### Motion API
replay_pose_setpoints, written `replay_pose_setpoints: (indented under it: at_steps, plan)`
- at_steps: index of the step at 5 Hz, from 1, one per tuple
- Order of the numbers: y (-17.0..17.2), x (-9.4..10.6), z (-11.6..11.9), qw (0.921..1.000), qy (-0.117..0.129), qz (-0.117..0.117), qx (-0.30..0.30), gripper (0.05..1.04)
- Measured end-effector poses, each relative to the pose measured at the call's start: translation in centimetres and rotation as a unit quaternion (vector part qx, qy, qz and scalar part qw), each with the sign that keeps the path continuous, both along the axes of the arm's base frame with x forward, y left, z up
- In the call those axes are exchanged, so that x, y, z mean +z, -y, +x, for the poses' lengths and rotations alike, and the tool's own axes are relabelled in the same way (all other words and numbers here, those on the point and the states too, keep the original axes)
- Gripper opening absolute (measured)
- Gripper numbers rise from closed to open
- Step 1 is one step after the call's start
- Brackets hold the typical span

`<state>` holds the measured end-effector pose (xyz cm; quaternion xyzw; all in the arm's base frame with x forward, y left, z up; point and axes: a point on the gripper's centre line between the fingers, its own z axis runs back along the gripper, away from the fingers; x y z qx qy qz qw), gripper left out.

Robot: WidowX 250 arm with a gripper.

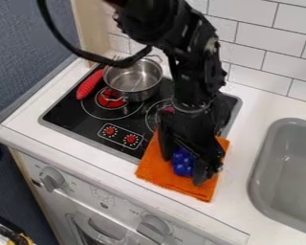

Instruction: Move blue object into the silver pot.

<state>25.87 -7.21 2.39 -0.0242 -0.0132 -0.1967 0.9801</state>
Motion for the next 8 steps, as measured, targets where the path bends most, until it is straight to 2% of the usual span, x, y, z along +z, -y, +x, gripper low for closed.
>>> replay_pose_setpoints:
  at_steps: [1, 2, 3, 4, 5, 6, 7, 8]
  plan:
    - [0.2, 0.0, 0.3, 1.0, 0.008, -0.004, 0.001, 0.781]
    - [0.1, 0.1, 0.3, 0.9999, 0.01, 0.0, -0.002, 0.775]
    - [0.3, 1.9, 0.5, 0.9996, 0.027, -0.009, -0.005, 0.734]
    - [-1.1, 5.1, 3.3, 0.997, 0.066, -0.018, 0.037, 0.732]
    - [-4.8, 7.0, 6.9, 0.9907, 0.095, 0.014, 0.097, 0.732]
    - [-8.8, 5.8, 9.1, 0.9828, 0.085, 0.068, 0.149, 0.732]
    - [-13.0, 4.2, 10.7, 0.9711, 0.071, 0.107, 0.201, 0.732]
    - [-15.5, 3.5, 11.7, 0.9653, 0.062, 0.125, 0.221, 0.732]
